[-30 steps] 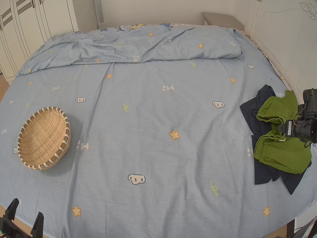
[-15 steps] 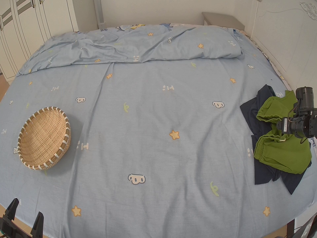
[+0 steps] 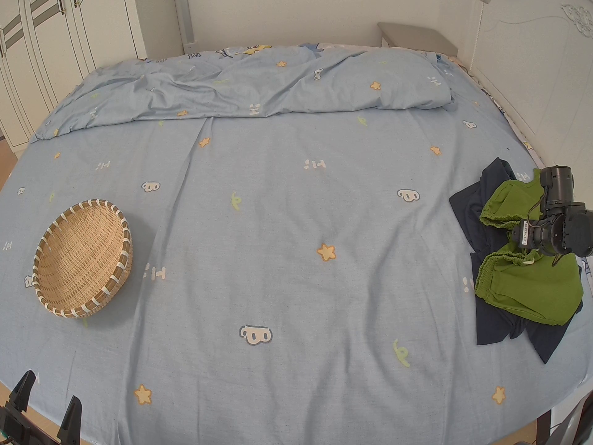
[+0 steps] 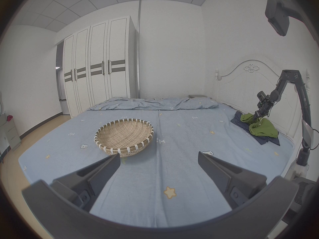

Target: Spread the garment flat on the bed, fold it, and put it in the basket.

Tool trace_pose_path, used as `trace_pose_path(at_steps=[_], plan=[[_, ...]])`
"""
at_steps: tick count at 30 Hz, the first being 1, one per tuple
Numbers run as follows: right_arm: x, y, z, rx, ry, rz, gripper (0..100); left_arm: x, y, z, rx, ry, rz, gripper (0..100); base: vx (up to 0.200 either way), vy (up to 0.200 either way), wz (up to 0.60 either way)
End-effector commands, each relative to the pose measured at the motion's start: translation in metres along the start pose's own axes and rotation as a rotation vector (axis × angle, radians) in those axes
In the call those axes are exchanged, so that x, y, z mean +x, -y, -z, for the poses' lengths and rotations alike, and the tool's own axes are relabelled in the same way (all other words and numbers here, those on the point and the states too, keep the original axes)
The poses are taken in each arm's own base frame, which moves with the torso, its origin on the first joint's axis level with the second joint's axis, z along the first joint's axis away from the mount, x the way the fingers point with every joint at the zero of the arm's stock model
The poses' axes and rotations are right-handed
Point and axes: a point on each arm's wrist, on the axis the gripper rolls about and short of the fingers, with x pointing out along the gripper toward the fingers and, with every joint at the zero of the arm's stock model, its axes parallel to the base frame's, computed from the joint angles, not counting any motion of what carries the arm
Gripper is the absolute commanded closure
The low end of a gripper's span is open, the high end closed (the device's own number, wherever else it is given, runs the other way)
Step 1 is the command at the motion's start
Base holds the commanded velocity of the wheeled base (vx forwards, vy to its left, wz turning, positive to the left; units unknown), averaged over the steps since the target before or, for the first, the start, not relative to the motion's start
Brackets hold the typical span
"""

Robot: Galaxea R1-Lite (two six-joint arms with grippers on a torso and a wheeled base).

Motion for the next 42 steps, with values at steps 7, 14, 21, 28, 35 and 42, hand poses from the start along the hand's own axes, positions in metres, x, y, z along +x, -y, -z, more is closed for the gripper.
trace_pose_path(at_steps=[7, 14, 21, 28, 35, 42], plan=[[0.006, -0.002, 0.002, -0.011, -0.019, 0.001, 100, 0.0, 0.0, 0.005, 0.001, -0.003, 0.0, 0, 0.0, 0.0, 0.0], [-0.003, -0.002, -0.007, -0.017, -0.025, -0.013, 100, 0.0, 0.0, 0.005, 0.001, -0.001, 0.0, 0, 0.0, 0.0, 0.0], [-0.058, 0.001, -0.039, 0.028, -0.023, -0.158, 100, 0.0, 0.0, 0.005, 0.001, -0.001, 0.0, 0, 0.0, 0.0, 0.0], [-0.12, 0.007, -0.065, 0.114, -0.147, -0.5, 100, 0.0, 0.0, 0.005, 0.001, -0.001, 0.0, 0, 0.0, 0.0, 0.0], [-0.158, 0.006, -0.067, 0.149, -0.216, -0.783, 100, 0.0, 0.0, 0.005, 0.001, -0.003, 0.0, 0, 0.0, 0.0, 0.0], [-0.177, -0.013, -0.062, 0.117, -0.253, -0.866, 100, 0.0, 0.0, 0.005, 0.001, -0.001, 0.0, 0, 0.0, 0.0, 0.0]])
